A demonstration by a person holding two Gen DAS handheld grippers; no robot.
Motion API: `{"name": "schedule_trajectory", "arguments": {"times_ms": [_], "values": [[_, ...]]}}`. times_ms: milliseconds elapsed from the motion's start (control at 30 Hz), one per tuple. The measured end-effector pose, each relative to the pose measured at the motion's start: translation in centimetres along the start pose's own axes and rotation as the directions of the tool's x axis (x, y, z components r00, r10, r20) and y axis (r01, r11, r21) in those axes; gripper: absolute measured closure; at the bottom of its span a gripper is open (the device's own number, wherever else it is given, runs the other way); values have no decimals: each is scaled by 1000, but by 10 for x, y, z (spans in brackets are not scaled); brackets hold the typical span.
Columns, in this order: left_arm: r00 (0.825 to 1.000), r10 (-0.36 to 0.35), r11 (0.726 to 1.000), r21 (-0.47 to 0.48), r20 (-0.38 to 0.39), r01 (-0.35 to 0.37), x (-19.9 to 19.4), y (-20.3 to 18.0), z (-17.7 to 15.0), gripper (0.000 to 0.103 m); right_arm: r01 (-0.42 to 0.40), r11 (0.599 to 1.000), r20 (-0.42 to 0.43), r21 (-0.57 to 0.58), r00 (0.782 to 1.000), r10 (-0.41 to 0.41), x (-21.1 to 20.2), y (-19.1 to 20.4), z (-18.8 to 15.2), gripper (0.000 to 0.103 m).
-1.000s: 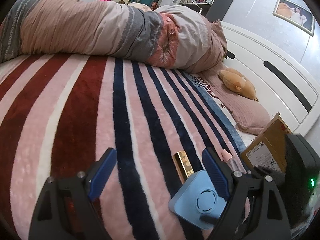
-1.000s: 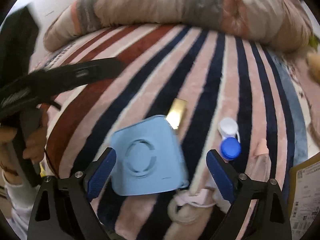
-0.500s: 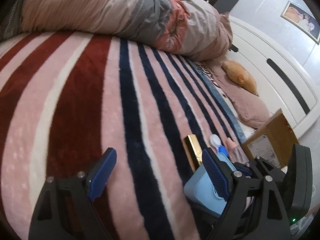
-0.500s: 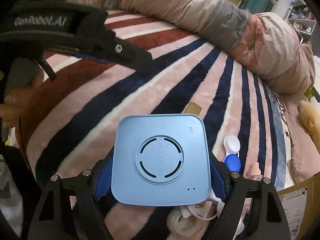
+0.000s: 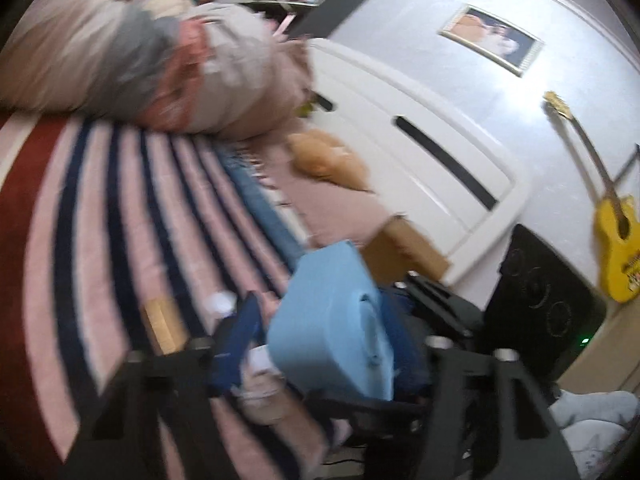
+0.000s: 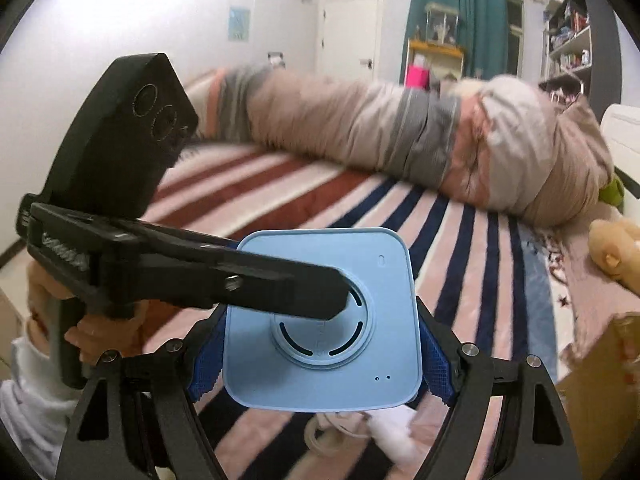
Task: Organize rigid objects
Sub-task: 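Lift the blue device into the cardboard box and release it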
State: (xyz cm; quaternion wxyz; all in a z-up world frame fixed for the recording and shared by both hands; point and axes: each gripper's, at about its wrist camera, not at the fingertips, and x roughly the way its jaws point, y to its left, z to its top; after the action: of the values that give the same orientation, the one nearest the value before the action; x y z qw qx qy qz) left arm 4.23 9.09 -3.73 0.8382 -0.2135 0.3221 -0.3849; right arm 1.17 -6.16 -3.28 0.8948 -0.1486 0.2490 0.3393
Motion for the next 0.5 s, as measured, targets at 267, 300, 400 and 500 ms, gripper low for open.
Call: {"name": "schedule_trajectory", "arguments": {"times_ms": [267, 300, 400, 500], "values": [[998, 60, 970, 233, 23, -64, 43, -135, 36, 64, 14, 998, 164, 62, 986, -24, -104, -57, -3, 24], [998, 67, 959, 274, 17, -69, 55, -157, 41, 64, 24, 997, 175, 71, 984, -36, -119, -66, -5, 24], [996, 85, 935, 347, -22, -72, 91, -201, 52, 64, 72, 993, 192, 91, 977, -89, -154, -99, -12, 24], [990, 117, 911, 404, -78, -76, 137, -232, 55, 64, 91, 985, 170, 146, 979, -116, -179, -139, -25, 24]]}}
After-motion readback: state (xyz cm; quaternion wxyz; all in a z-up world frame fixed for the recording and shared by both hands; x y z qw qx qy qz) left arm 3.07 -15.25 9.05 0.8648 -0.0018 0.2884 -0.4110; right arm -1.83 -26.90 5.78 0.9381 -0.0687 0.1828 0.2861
